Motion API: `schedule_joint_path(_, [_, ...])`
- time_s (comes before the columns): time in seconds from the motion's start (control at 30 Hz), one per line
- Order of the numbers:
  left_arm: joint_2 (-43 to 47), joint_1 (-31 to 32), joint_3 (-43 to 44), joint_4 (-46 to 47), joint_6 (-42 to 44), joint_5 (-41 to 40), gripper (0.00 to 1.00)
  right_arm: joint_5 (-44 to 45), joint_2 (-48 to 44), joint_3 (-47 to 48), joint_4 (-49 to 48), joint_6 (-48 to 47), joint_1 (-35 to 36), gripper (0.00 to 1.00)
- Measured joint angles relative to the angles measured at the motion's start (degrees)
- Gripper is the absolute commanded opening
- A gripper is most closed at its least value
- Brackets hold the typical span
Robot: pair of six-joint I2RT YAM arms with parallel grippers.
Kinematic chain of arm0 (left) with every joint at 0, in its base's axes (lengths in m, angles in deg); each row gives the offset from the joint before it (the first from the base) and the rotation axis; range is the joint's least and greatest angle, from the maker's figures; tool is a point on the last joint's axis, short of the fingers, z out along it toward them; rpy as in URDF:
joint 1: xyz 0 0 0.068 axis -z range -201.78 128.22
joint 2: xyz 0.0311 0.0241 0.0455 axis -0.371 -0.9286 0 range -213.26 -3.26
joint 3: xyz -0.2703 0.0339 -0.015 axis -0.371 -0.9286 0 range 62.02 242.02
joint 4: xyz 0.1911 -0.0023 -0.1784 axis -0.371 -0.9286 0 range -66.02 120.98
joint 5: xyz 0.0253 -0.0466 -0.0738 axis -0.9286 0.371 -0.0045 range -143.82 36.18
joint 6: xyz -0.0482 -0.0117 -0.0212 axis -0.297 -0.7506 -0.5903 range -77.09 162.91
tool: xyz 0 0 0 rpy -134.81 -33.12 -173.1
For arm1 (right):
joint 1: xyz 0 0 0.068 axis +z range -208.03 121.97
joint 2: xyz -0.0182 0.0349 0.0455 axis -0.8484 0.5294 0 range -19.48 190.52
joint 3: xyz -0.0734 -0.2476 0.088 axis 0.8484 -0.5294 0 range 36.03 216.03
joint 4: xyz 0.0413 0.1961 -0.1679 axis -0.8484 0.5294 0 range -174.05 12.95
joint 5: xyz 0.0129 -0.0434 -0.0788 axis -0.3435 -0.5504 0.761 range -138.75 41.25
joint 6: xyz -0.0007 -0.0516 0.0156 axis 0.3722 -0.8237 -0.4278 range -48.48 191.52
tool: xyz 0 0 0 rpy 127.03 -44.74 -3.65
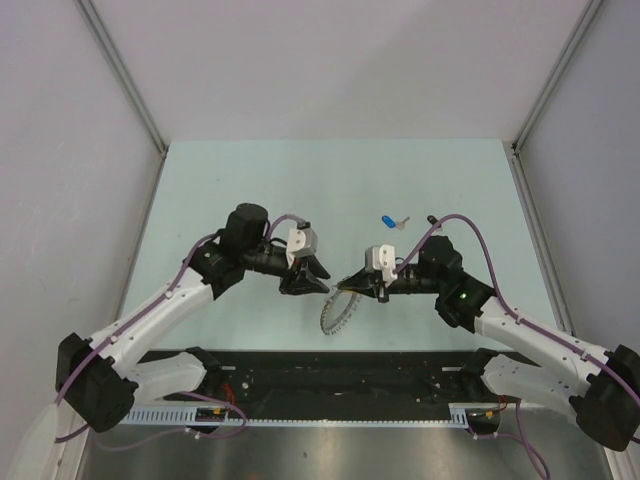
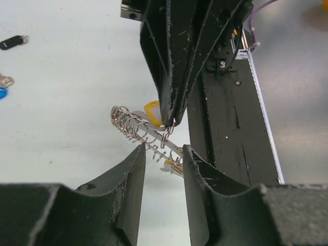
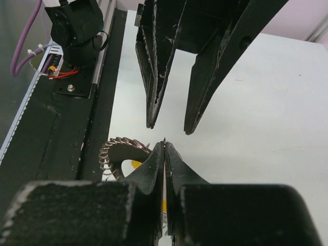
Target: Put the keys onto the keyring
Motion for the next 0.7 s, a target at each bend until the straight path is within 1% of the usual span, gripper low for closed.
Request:
schedule_joint_path(0.4, [-3.6, 2.8, 1.0, -1.0, 0.9, -0.7, 0.30, -1.1, 0.0, 0.0, 0.3, -0.1, 0.1, 0.00])
schedule_joint_path(0.47, [-4.3, 3.2, 1.3, -1.3, 0.9, -0.8, 0.26, -1.4, 0.0, 0.0, 0.3, -0.1, 0.3, 0.00])
schedule_joint_path(0.5, [-4.4, 3.3, 1.4, -1.4, 0.9, -0.8, 0.19, -1.4, 0.0, 0.0, 0.3, -0.1, 0.4, 0.00])
schedule_joint_path(0.57, [-4.8, 3.5, 1.6, -1.6, 0.9, -0.9, 0.10, -1.4, 0.0, 0.0, 0.3, -0.1, 0.4, 0.00])
schedule_joint_path(0.6, [-4.8, 3.6, 1.6, -1.7, 0.9, -0.9, 0.01, -1.4, 0.0, 0.0, 0.3, -0.1, 0.4, 0.00])
schedule_joint_path(0.7, [-4.8, 3.7, 1.8, -2.3, 0.9, -1.1, 0.00, -1.1, -0.2, 0.0, 0.5, -0.3, 0.4, 0.00])
